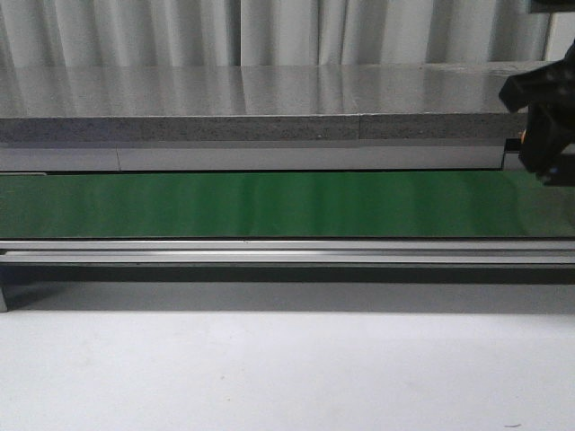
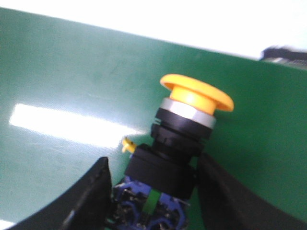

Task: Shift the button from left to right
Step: 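Lift the button and lower it into the green tray with the right gripper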

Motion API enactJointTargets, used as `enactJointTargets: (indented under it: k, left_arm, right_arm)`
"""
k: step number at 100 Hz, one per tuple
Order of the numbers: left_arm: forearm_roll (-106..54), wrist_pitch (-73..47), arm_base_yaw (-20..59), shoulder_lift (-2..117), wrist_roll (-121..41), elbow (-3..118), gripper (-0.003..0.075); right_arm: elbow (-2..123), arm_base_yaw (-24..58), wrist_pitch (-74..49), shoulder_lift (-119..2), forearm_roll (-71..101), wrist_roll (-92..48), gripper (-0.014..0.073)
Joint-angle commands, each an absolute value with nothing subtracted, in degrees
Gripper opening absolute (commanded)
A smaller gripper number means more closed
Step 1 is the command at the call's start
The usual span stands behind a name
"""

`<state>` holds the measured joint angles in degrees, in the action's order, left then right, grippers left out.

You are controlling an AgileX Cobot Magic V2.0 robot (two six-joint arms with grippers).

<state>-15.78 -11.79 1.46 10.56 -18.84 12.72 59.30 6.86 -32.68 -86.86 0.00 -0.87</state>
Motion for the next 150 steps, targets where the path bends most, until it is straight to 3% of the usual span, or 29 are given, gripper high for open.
enactJointTargets:
  k: [1, 19, 67, 117, 150]
  left_arm:
    - [-16.1, -6.8, 1.9, 11.1, -18.8, 14.4, 0.0005]
    - [-16.1, -6.8, 1.9, 11.1, -18.8, 14.4, 0.0005]
    - [-16.1, -6.8, 1.9, 11.1, -18.8, 14.4, 0.0005]
    - [-16.1, -6.8, 1.9, 11.1, -18.8, 14.4, 0.0005]
    - [-16.1, -6.8, 1.9, 11.1, -18.8, 14.4, 0.0005]
  right_arm:
    - [64.5, 6.3, -36.6, -83.4, -5.8, -1.6, 0.0204]
    - [70.3, 1.1, -43.3, -83.2, -12.7, -1.6, 0.0204]
    - [70.7, -18.7, -33.9, -88.1, -13.1, -2.7, 0.0204]
    - [70.7, -20.9, -34.2, -100.7, -13.1, -2.7, 0.0204]
    - [70.7, -23.3, -33.6, -101.8, -11.1, -2.6, 0.0206]
